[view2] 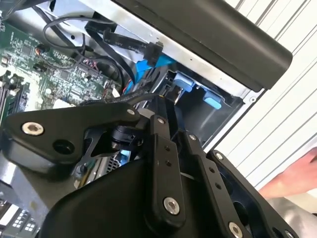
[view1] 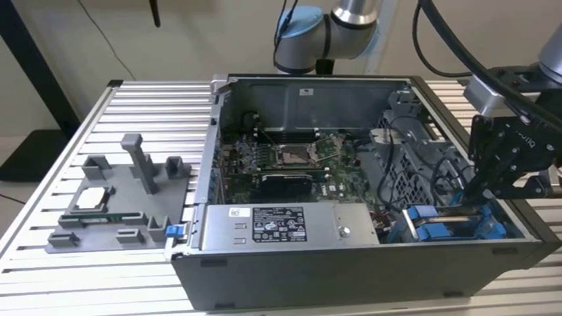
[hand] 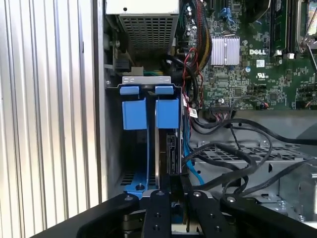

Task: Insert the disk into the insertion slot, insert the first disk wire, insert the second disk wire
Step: 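Insert the first disk wire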

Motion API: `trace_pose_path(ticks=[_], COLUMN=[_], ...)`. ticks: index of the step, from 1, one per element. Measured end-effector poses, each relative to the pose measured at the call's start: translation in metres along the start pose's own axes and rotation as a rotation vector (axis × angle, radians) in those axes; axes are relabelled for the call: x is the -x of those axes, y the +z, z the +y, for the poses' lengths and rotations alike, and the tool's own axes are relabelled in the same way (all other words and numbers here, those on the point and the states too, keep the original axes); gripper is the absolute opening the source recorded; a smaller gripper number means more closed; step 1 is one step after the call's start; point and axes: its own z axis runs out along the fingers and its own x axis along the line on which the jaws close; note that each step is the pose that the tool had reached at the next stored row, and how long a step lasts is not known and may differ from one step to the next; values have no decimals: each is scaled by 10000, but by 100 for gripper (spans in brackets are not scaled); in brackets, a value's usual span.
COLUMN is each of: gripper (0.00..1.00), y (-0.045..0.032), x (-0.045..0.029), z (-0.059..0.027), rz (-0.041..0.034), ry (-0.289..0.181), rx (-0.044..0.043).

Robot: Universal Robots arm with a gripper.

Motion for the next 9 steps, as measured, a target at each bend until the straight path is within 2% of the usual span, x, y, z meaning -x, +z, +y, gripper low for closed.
trace_pose_path(ticks=[6, 9], gripper=[0, 0], y=[44, 54], x=[22, 22], z=[0, 1], rz=[-1, 5], ry=[0, 1], rx=[11, 98])
